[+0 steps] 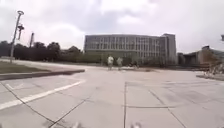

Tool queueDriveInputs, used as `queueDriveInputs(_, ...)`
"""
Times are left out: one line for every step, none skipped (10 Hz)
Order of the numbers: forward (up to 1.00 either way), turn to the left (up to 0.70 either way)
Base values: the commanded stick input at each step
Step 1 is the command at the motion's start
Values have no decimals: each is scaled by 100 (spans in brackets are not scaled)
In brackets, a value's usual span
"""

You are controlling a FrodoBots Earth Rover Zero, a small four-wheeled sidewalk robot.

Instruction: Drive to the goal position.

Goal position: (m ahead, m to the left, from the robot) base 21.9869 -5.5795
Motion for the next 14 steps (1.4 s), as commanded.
queueDriveInputs(70, 0)
queueDriveInputs(70, 0)
queueDriveInputs(70, 0)
queueDriveInputs(70, 0)
queueDriveInputs(70, 0)
queueDriveInputs(70, 0)
queueDriveInputs(70, 0)
queueDriveInputs(70, 0)
queueDriveInputs(70, 0)
queueDriveInputs(70, -17)
queueDriveInputs(70, -27)
queueDriveInputs(70, -26)
queueDriveInputs(70, -6)
queueDriveInputs(70, 0)
